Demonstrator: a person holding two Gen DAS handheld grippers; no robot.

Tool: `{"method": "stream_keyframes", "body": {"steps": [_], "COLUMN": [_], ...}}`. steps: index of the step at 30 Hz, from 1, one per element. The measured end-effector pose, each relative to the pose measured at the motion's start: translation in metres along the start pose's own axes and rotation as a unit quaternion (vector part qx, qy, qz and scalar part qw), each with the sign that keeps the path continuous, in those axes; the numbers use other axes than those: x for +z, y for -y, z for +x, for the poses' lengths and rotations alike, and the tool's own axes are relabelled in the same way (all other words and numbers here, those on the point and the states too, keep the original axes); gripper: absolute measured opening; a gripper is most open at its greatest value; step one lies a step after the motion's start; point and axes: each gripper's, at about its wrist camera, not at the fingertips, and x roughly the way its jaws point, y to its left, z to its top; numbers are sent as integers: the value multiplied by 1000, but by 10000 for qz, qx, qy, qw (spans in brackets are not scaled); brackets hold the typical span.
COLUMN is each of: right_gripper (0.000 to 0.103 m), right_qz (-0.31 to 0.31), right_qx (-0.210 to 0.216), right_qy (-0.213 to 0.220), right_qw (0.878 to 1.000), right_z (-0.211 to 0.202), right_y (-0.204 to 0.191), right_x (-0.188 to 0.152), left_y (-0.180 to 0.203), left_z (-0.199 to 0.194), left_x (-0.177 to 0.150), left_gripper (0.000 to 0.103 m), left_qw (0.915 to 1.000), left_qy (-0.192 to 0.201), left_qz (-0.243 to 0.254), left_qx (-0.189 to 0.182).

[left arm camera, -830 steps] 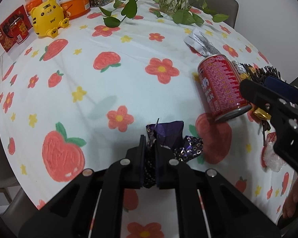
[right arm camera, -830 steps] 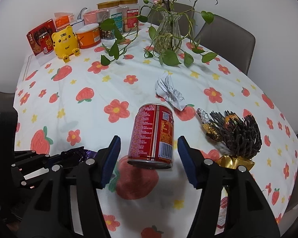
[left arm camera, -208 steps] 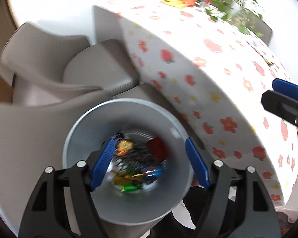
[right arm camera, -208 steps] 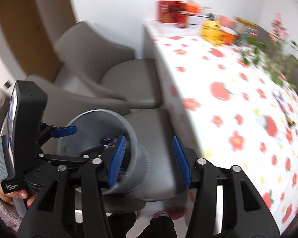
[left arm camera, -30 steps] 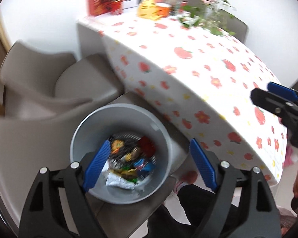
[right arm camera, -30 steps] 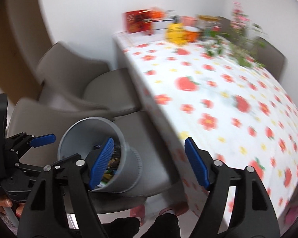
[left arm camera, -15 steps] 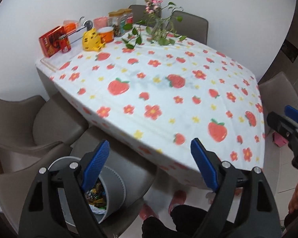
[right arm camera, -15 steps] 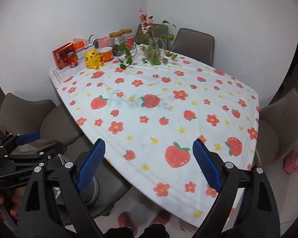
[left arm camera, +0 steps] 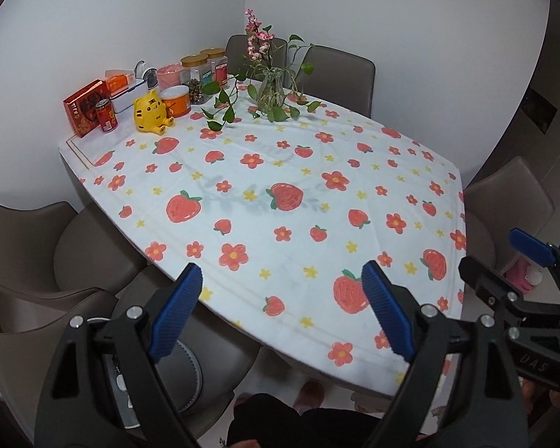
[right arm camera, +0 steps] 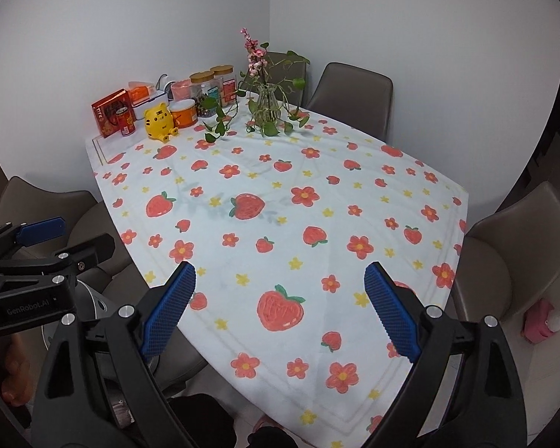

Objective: Collect trash

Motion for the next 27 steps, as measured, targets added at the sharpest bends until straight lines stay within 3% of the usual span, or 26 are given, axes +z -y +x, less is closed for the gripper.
{"method": "stream_keyframes", "body": {"steps": [6,11,18,27], "right_gripper": [89,89,89,89], "right_qz": [128,194,349,379], "right_qx": [-49,-68,-141,-181], "right_qy": [153,247,57,-110], "right_qw": [9998,9995,9993,9991], "right_z": [-2,-1,15,26], "right_y": [-6,-17,-20,-24], "right_x": [15,24,27,30], "left_y": [-7,-8,-10,-13], "left_z": [-1,7,22,28], "left_x": [22,33,36,42], "left_gripper": [88,88,89,89], "left_qw": [9998,9994,9985,9982], "left_qy": [75,49,-183,-272], "left_qz": [130,343,482,517], "left_qx": [121,12,-202,-149]}}
